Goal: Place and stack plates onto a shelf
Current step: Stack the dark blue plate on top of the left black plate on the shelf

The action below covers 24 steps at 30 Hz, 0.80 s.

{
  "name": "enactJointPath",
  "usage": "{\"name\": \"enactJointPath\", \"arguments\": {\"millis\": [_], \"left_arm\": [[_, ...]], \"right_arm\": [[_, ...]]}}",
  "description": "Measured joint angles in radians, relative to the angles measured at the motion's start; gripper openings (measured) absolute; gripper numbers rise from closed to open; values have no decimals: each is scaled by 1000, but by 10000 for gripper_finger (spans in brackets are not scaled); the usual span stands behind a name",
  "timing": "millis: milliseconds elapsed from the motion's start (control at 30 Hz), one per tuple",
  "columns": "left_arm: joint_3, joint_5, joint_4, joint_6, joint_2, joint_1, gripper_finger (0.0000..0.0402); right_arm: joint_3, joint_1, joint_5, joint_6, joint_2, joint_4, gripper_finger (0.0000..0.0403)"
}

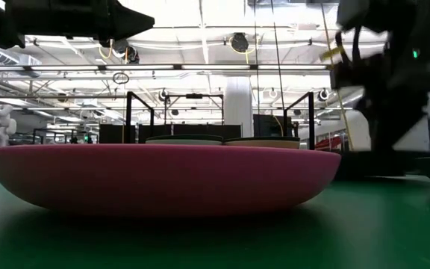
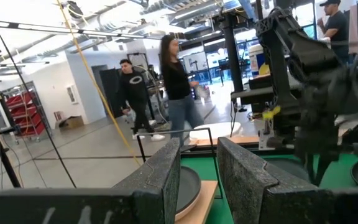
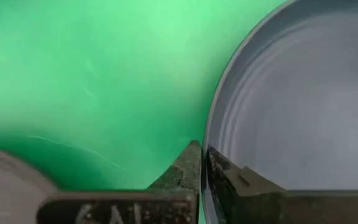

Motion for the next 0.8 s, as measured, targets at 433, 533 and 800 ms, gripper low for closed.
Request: {"name": "enactJointPath", "arguments": {"millis": [433,533,800], "left_arm": [[0,0,1,-8,0,0,113],[0,0,6,-15,0,0,113],[0,0,6,-18,0,0,113]], "right_arm": [[292,-100,72,-463,-8,191,1],[344,-174,74,-614,22,284,1],[487,-396,46,-896,213,451,0]]}}
